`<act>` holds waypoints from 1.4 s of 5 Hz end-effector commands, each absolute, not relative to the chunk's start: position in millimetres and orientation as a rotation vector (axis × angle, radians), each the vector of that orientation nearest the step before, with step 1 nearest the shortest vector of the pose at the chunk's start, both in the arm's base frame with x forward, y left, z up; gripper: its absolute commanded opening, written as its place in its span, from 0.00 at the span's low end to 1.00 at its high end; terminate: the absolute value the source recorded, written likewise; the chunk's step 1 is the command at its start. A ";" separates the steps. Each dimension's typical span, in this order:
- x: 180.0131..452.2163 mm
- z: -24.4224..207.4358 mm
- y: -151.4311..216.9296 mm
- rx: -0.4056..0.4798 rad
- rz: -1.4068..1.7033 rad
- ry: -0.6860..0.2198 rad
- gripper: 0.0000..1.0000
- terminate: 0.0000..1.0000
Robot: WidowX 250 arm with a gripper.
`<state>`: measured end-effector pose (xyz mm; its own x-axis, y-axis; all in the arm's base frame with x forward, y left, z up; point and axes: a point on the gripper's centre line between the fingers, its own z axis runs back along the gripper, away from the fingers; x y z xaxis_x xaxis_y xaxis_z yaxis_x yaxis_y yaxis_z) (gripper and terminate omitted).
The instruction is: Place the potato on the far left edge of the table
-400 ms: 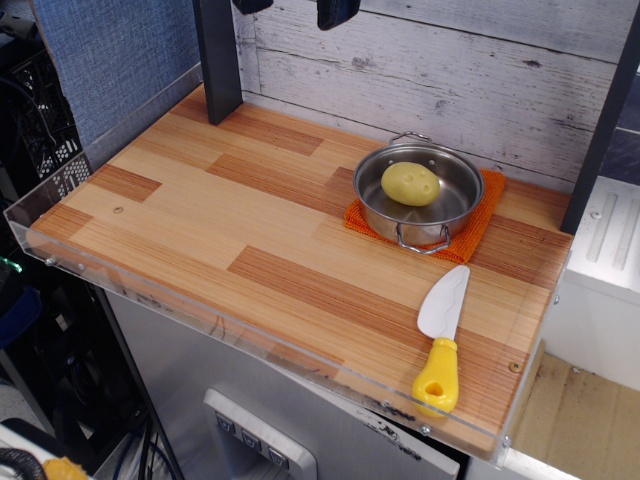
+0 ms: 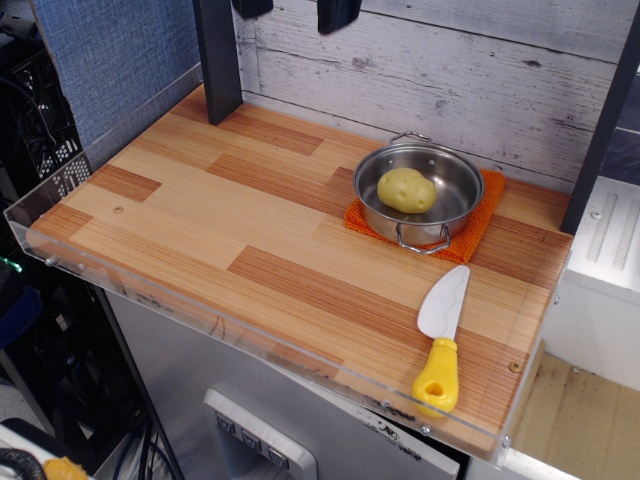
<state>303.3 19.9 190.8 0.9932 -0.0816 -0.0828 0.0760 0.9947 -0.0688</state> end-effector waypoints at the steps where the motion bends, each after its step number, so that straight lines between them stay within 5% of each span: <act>1: 314.4 184.2 10.3 -0.083 -0.115 0.014 1.00 0.00; 4: 372.1 114.4 -9.2 -0.028 -0.177 -0.067 1.00 0.00; 7: 401.0 79.6 -24.7 -0.009 -0.221 -0.071 1.00 0.00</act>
